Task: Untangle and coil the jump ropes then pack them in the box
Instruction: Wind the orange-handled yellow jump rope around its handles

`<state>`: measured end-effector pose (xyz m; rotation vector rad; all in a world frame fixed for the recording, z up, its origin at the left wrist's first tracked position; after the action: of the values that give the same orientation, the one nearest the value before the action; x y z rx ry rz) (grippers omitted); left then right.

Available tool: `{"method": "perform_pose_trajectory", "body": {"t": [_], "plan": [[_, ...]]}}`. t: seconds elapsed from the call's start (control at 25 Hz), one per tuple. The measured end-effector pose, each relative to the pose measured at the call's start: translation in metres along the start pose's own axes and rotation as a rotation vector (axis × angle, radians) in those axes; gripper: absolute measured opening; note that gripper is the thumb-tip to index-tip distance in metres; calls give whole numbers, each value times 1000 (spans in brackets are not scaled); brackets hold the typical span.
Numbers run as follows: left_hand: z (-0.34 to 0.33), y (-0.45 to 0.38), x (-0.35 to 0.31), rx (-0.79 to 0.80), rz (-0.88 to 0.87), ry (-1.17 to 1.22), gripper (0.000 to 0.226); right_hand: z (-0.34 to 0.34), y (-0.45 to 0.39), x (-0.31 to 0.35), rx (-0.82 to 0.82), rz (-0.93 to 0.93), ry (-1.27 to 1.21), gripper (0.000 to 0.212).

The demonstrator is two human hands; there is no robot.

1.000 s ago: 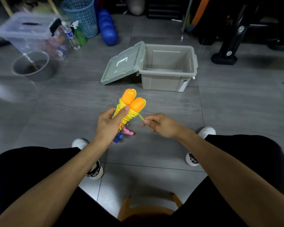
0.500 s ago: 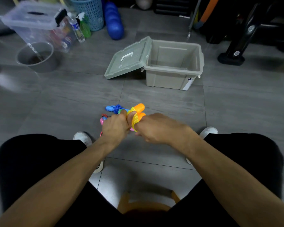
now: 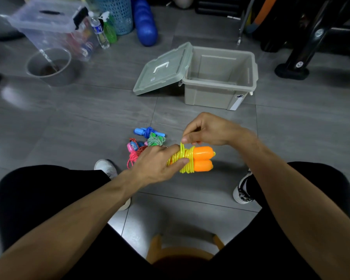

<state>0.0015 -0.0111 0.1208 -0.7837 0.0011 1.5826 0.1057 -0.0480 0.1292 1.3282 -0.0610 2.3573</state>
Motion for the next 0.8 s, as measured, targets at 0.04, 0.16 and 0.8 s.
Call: {"method": "perform_pose_trajectory", "body": {"t": [0.04, 0.16, 0.8], "plan": [[3, 0, -1, -10, -21, -20, 54, -3, 1, -1, 34, -7, -16, 11], [22, -5, 3, -99, 92, 138, 40, 2, 2, -15, 28, -71, -105, 9], [-7, 4, 68, -274, 1328, 788, 73, -12, 23, 24, -429, 131, 328, 27]]}}
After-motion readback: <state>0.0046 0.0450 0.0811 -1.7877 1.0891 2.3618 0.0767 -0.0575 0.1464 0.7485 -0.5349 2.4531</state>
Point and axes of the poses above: each hand's wrist, its own y-axis away from the middle knuckle, its own z-axis out of the back of the hand, x = y × z, the point moved 9 cm from there along -y, towards the middle knuckle, and after that the axes turned 15 degrees about -x, right-handed, at the moved point
